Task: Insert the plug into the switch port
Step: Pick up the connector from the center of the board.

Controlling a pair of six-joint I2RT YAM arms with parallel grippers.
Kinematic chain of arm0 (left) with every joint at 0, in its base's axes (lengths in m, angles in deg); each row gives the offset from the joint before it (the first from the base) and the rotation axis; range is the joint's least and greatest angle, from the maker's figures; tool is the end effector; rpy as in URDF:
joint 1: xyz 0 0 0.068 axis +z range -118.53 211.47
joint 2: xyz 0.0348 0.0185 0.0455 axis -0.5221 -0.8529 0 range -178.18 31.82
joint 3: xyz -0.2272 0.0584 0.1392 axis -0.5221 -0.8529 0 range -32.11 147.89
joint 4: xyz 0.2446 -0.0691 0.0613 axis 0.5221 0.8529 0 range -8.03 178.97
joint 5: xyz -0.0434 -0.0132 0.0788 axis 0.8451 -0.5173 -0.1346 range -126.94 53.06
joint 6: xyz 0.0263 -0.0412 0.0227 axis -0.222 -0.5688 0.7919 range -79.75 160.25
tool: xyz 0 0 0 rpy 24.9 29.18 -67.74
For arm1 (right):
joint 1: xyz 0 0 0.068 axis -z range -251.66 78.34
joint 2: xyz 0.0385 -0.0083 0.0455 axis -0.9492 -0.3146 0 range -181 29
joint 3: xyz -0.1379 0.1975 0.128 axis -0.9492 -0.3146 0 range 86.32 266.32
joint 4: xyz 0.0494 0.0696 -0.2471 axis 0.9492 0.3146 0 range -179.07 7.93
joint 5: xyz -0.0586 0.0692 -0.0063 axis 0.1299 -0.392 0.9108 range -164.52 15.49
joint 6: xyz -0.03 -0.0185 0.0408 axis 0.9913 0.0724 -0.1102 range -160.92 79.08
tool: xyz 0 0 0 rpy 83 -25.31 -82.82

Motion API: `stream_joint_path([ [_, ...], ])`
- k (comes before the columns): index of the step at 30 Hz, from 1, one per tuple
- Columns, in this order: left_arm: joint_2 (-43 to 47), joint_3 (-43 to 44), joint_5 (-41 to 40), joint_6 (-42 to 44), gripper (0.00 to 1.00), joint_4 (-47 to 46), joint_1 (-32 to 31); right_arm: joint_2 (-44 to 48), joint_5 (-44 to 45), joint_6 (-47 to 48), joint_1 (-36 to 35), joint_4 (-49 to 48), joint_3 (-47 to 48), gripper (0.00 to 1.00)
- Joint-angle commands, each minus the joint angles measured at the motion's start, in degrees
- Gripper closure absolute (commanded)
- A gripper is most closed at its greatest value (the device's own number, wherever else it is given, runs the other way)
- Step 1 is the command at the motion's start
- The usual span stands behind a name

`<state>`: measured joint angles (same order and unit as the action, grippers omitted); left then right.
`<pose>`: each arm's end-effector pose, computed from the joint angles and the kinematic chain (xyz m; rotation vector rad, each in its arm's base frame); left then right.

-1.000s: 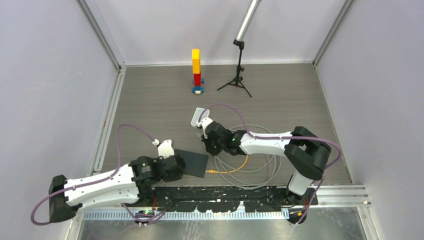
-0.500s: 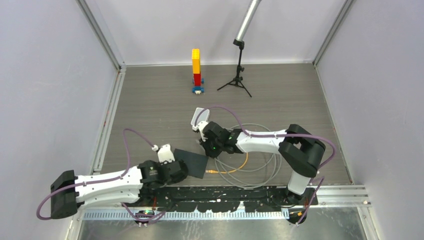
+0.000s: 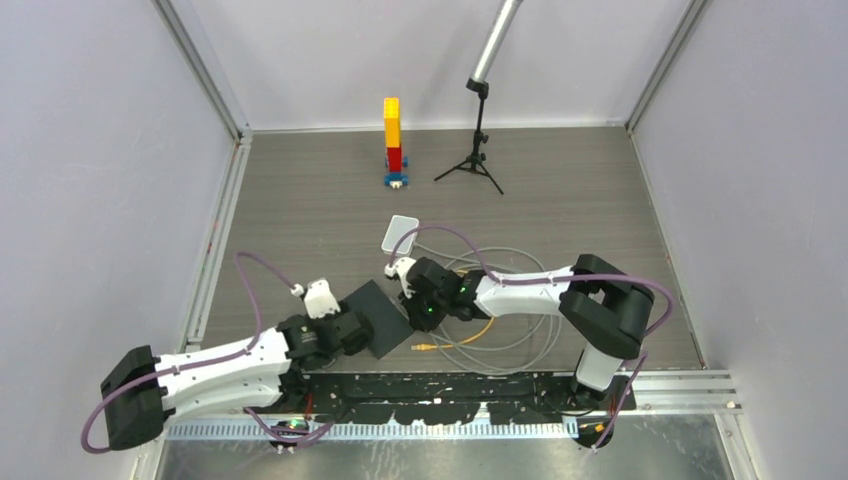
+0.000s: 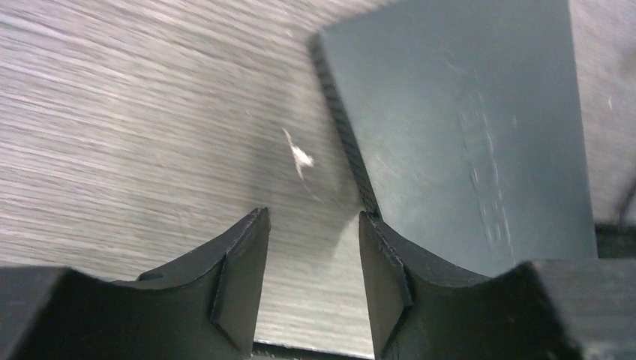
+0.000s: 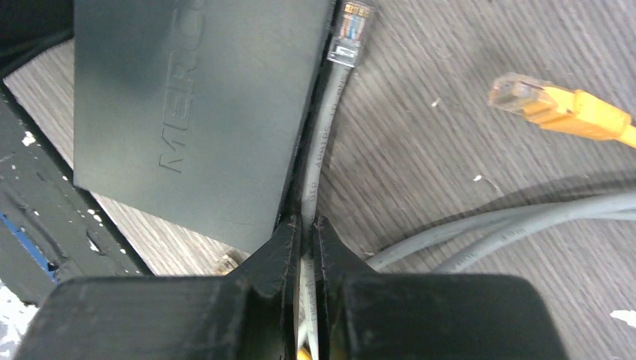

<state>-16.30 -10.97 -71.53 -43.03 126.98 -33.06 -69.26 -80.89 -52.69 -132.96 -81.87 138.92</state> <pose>0.0704 -0.1009 0.1541 -0.5236 2.4213 -0.1634 0.1589 0.2985 0.1542 -1.1385 2.3513 0.6392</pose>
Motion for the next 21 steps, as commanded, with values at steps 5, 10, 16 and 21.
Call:
stream_joint_path([
  [5,-3.37,2.37,1.87,16.17,0.48,-8.06,14.3,-1.06,0.95,-6.0,-4.4,-6.86,2.5,1.0],
  [10,-2.42,4.91,-0.71,18.59,0.46,-4.65,16.71,-2.4,7.15,-9.64,-7.68,-6.85,5.23,0.99],
  [16,-1.24,6.19,-1.52,21.61,0.43,-5.09,19.47,-2.29,11.69,-17.08,-10.16,-11.2,5.32,1.0],
  [21,-1.99,9.34,-2.15,25.29,0.41,-2.0,21.02,2.0,19.04,-13.55,-10.2,-3.2,4.71,0.99],
])
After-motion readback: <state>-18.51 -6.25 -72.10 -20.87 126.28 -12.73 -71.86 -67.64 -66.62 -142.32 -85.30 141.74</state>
